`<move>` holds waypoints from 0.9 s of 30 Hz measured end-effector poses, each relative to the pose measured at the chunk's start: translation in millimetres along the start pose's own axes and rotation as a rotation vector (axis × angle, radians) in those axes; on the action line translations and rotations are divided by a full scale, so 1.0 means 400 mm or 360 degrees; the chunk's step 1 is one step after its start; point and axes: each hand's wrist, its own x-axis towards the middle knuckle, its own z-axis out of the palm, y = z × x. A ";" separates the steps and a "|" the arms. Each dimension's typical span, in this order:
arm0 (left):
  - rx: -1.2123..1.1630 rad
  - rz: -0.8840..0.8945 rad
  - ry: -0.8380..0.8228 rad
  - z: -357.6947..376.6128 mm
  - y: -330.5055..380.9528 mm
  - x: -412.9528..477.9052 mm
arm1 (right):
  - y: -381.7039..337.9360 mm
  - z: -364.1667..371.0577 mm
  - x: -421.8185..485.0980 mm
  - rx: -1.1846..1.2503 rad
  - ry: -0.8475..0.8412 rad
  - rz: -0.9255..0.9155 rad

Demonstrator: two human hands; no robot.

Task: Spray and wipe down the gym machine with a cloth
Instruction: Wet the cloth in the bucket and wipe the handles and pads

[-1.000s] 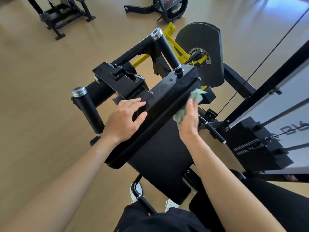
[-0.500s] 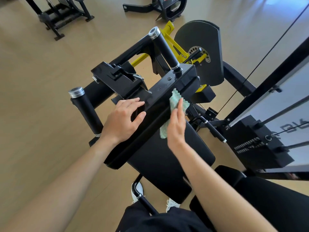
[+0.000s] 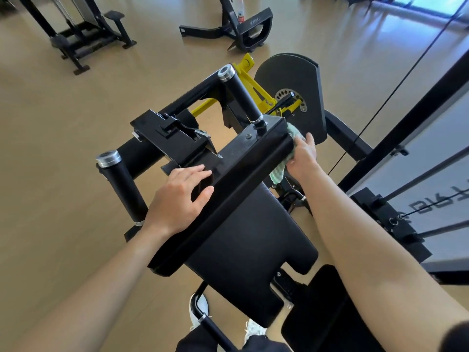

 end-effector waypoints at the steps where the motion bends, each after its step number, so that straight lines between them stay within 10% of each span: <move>1: 0.0002 0.0001 0.0003 0.000 0.000 0.000 | -0.001 -0.004 0.006 0.0059 0.0027 0.0066; 10: 0.0001 -0.0015 0.0021 -0.001 0.005 -0.002 | 0.079 -0.013 -0.102 0.0446 -0.0555 0.0528; 27: -0.0033 -0.0005 0.0010 -0.001 0.008 -0.004 | 0.363 -0.028 -0.438 0.0435 -0.0643 0.0945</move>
